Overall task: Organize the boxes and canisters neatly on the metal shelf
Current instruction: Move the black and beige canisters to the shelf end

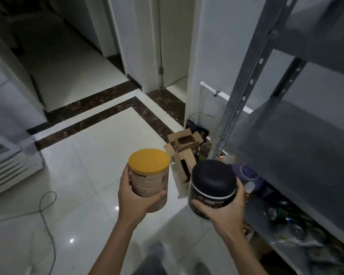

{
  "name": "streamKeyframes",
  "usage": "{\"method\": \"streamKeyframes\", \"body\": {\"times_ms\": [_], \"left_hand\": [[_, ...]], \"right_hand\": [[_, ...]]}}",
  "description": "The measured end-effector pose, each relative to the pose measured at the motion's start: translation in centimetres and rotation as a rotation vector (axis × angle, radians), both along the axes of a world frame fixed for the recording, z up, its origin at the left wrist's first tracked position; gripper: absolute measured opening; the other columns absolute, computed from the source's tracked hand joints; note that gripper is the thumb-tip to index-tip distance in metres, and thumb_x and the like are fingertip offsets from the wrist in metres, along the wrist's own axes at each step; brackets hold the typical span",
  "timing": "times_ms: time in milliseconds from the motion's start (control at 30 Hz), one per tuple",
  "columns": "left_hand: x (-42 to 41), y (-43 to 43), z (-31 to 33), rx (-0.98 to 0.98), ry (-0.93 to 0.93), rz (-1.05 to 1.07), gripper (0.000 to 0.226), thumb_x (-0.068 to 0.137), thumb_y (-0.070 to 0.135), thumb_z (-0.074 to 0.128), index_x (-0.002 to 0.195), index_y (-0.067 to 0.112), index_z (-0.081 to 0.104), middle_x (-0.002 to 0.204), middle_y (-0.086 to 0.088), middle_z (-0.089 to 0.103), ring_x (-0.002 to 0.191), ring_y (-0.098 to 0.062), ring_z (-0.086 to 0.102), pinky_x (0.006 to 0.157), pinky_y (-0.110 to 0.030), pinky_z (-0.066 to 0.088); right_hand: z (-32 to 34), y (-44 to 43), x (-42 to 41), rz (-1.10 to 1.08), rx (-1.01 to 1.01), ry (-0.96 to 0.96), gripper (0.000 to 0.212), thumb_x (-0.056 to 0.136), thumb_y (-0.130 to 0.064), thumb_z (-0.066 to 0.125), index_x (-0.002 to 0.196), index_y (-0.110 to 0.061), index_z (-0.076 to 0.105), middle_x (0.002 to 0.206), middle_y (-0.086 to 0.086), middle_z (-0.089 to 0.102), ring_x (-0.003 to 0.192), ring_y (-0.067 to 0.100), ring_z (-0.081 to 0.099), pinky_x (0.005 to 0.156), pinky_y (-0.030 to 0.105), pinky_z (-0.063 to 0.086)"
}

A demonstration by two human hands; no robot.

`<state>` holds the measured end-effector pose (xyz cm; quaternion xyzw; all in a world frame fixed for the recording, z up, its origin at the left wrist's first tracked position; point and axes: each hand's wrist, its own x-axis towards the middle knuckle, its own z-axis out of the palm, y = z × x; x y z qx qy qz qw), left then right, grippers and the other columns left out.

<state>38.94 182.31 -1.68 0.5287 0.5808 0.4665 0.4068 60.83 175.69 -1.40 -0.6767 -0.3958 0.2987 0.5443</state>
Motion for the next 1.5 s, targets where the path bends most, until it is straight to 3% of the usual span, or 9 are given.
{"method": "streamKeyframes", "body": {"times_ms": [133,233,367,600,833,1067,1267,1400,1500], "left_hand": [[1.0,6.3,1.8,0.055,0.004,-0.236,0.123,0.039,0.04,0.096,0.145,0.037,0.035,0.134,0.015,0.052,0.118,-0.001,0.053,0.091,-0.035,0.056],[2.4,9.0,4.3,0.123,-0.034,-0.386,0.121,0.042,0.03,0.099,0.145,0.039,0.035,0.133,0.02,0.052,0.12,0.0,0.052,0.092,-0.034,0.056],[4.6,10.8,8.5,0.212,-0.117,-0.52,0.121,0.036,0.042,0.097,0.142,0.038,0.039,0.131,0.018,0.056,0.121,-0.005,0.054,0.094,-0.041,0.054],[8.7,10.6,14.9,0.323,-0.261,-0.664,0.121,0.031,0.044,0.099,0.138,0.04,0.044,0.128,0.014,0.061,0.12,-0.014,0.058,0.094,-0.048,0.054],[12.4,8.5,21.6,0.379,-0.446,-0.841,0.127,0.029,0.044,0.098,0.142,0.034,0.042,0.125,0.016,0.063,0.116,-0.014,0.062,0.089,-0.044,0.056],[16.2,6.9,27.7,0.554,-0.469,-0.864,0.111,0.043,0.014,0.092,0.141,0.023,0.041,0.114,0.026,0.062,0.108,0.004,0.059,0.075,-0.013,0.054],[20.2,7.5,30.4,0.58,-0.425,-0.864,0.12,0.04,0.033,0.098,0.144,0.034,0.036,0.126,0.015,0.059,0.118,-0.011,0.058,0.092,-0.045,0.056],[23.0,8.0,31.6,0.562,-0.433,-0.863,0.115,0.048,0.016,0.096,0.145,0.03,0.036,0.125,0.014,0.058,0.115,-0.007,0.056,0.093,-0.037,0.055],[25.2,8.9,31.9,0.566,-0.42,-0.871,0.112,0.052,0.014,0.095,0.145,0.028,0.035,0.128,0.009,0.056,0.116,-0.009,0.056,0.093,-0.033,0.054]], "right_hand": [[2.1,1.8,-1.1,-0.217,0.05,-0.061,0.123,0.035,-0.014,0.102,0.137,-0.035,0.036,0.127,-0.015,0.05,0.114,-0.001,0.049,0.096,0.015,0.036],[4.7,2.3,-1.2,-0.313,0.14,-0.117,0.124,0.033,-0.016,0.103,0.136,-0.034,0.037,0.124,-0.021,0.05,0.111,-0.016,0.049,0.092,0.004,0.037],[8.7,2.2,-0.4,-0.41,0.249,-0.186,0.12,0.035,-0.009,0.101,0.135,-0.031,0.039,0.123,-0.025,0.05,0.108,-0.025,0.048,0.084,-0.004,0.037],[16.3,0.4,1.5,-0.491,0.432,-0.268,0.122,0.028,-0.042,0.097,0.138,-0.025,0.045,0.127,-0.016,0.058,0.113,-0.01,0.056,0.087,0.004,0.045],[22.7,-1.8,4.1,-0.542,0.577,-0.354,0.115,0.032,-0.022,0.103,0.135,-0.02,0.05,0.12,-0.02,0.064,0.113,-0.001,0.061,0.087,0.012,0.051],[28.5,-3.4,7.0,-0.596,0.655,-0.341,0.111,0.038,-0.025,0.096,0.138,-0.022,0.048,0.125,-0.009,0.063,0.114,0.004,0.062,0.093,0.03,0.057],[31.0,-3.4,10.0,-0.599,0.642,-0.331,0.115,0.037,-0.033,0.099,0.139,-0.022,0.046,0.125,-0.008,0.062,0.114,0.007,0.062,0.092,0.04,0.057],[31.5,-2.8,12.0,-0.576,0.623,-0.34,0.11,0.04,-0.028,0.094,0.138,-0.021,0.045,0.12,-0.013,0.059,0.106,-0.006,0.06,0.081,0.018,0.057],[31.5,-2.0,13.9,-0.591,0.573,-0.328,0.109,0.041,-0.029,0.096,0.137,-0.022,0.045,0.119,-0.012,0.059,0.107,0.001,0.059,0.077,0.017,0.052]]}}
